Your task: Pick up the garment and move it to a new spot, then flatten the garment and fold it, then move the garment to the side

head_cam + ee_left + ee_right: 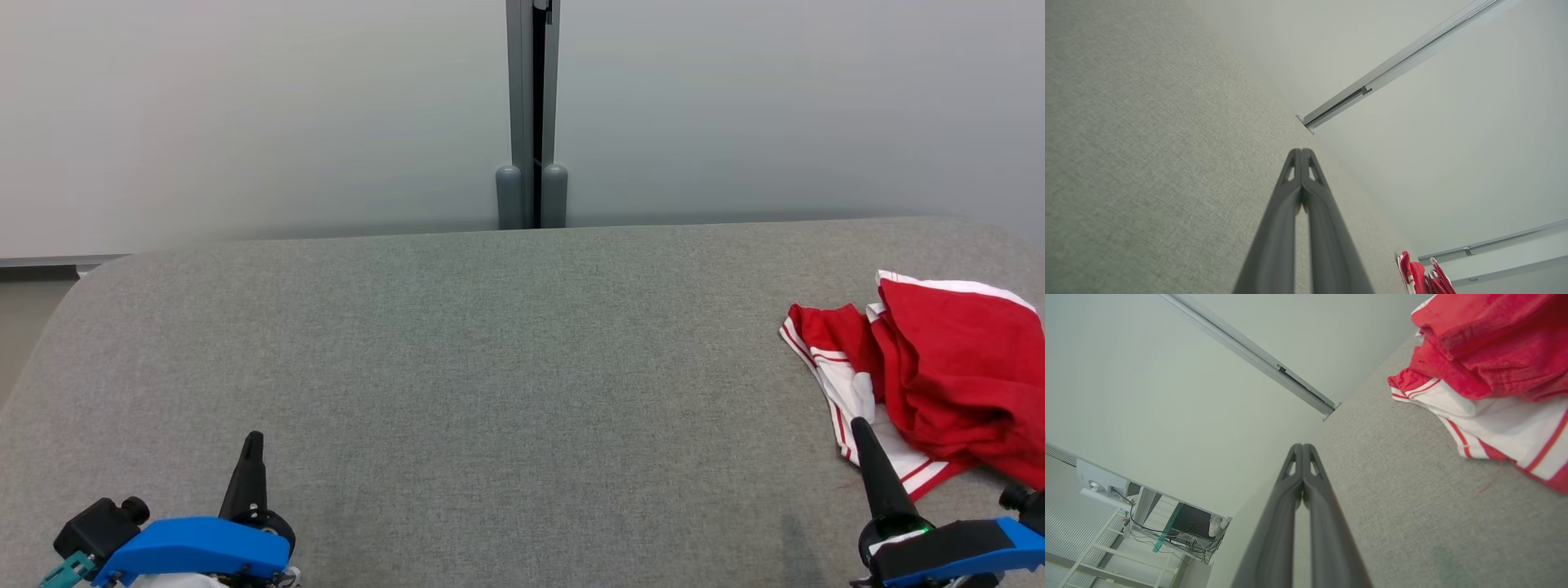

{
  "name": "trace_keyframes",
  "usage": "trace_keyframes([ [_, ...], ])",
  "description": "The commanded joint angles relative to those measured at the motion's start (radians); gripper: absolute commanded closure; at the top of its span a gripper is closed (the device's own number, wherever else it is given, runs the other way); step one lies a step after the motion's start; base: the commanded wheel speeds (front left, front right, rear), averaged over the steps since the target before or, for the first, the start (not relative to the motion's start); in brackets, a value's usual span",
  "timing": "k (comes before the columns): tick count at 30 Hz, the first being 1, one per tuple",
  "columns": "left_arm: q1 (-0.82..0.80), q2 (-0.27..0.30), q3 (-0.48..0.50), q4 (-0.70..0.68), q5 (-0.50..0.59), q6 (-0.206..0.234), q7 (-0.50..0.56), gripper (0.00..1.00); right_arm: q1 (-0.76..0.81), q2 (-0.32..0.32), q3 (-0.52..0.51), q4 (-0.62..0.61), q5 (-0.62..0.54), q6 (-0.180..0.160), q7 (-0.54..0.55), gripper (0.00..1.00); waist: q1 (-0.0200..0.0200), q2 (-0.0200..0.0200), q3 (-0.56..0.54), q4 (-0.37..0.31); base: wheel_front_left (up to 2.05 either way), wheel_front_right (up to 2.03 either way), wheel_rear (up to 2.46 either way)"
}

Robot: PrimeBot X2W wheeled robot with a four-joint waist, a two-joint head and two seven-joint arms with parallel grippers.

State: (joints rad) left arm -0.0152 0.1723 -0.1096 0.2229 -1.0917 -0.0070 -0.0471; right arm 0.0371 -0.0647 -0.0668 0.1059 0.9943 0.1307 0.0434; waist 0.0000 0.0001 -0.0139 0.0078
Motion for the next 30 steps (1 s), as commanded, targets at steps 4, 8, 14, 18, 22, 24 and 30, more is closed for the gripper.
trace_keyframes([
  [4, -0.032, -0.007, 0.025, -0.006, -0.051, -0.015, 0.012, 1.0, -0.036, -0.009, -0.003, 0.005, 0.063, 0.0, 0.006, 1.0, 0.0, -0.0001, 0.001, 0.0, 0.0, 0.0, 0.0],
  [8, -0.039, -0.017, 0.042, -0.004, -0.097, -0.026, 0.026, 1.0, -0.048, -0.009, -0.005, 0.017, 0.119, 0.0, 0.009, 1.0, 0.0, -0.0001, 0.002, -0.001, 0.0, 0.0, 0.0],
  [14, -0.046, -0.028, 0.063, -0.001, -0.15, -0.039, 0.04, 1.0, -0.061, -0.009, -0.006, 0.032, 0.182, 0.0, 0.014, 1.0, 0.0, -0.0001, 0.004, -0.002, 0.0, 0.0, 0.0],
  [18, -0.051, -0.035, 0.076, 0.001, -0.184, -0.046, 0.05, 1.0, -0.068, -0.009, -0.008, 0.042, 0.223, 0.0, 0.017, 1.0, 0.0, -0.0001, 0.005, -0.002, 0.0, 0.0, 0.0],
  [22, -0.056, -0.042, 0.089, 0.003, -0.217, -0.054, 0.059, 1.0, -0.076, -0.009, -0.009, 0.05, 0.261, 0.0, 0.021, 1.0, 0.0, -0.0001, 0.005, -0.003, 0.0, 0.0, 0.0],
  [24, -0.058, -0.045, 0.094, 0.004, -0.233, -0.058, 0.064, 1.0, -0.081, -0.009, -0.01, 0.055, 0.281, 0.0, 0.022, 1.0, 0.0, -0.0001, 0.006, -0.003, 0.0, 0.0, 0.0],
  [30, -0.063, -0.054, 0.11, 0.006, -0.271, -0.067, 0.075, 1.0, -0.088, -0.008, -0.012, 0.066, 0.326, 0.0, 0.026, 1.0, 0.0, -0.0001, 0.007, -0.003, 0.0, 0.0, 0.0],
])
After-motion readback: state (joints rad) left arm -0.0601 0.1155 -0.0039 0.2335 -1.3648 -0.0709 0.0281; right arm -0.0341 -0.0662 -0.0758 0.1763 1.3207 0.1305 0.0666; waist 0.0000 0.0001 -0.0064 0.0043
